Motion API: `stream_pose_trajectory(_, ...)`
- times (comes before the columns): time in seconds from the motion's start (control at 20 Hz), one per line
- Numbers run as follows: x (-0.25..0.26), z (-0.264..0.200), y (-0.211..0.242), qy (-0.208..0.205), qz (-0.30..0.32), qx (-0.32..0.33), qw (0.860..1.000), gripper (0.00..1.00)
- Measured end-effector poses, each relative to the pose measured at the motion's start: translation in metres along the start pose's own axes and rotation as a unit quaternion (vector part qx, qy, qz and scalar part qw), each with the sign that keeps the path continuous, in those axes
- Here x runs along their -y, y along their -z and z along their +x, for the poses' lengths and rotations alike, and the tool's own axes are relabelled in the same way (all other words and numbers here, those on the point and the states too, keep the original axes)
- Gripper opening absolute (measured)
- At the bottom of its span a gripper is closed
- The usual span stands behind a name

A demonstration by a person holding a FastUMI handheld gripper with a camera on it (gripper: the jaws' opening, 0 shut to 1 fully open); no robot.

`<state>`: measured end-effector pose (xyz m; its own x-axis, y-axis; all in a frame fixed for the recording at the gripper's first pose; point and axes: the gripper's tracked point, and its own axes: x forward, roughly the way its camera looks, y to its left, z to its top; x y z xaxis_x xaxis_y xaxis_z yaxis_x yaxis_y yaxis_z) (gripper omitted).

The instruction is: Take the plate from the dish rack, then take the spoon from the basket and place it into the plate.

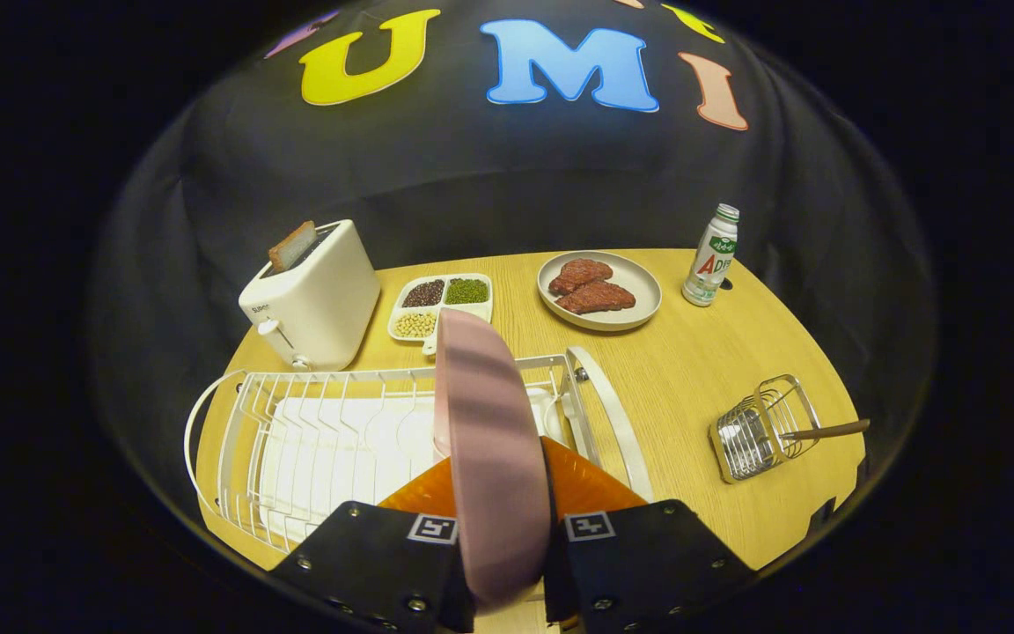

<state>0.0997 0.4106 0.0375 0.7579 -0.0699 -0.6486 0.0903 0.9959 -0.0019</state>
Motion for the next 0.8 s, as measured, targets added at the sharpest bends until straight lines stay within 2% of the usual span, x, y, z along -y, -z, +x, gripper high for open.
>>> stream_pose_trajectory(0.4,0.004,-0.025,-0.026,0.070,-0.087,0.031,0.993,0.29)
stream_pose_trajectory(0.8,0.014,-0.058,-0.038,0.104,-0.098,0.054,0.988,0.29)
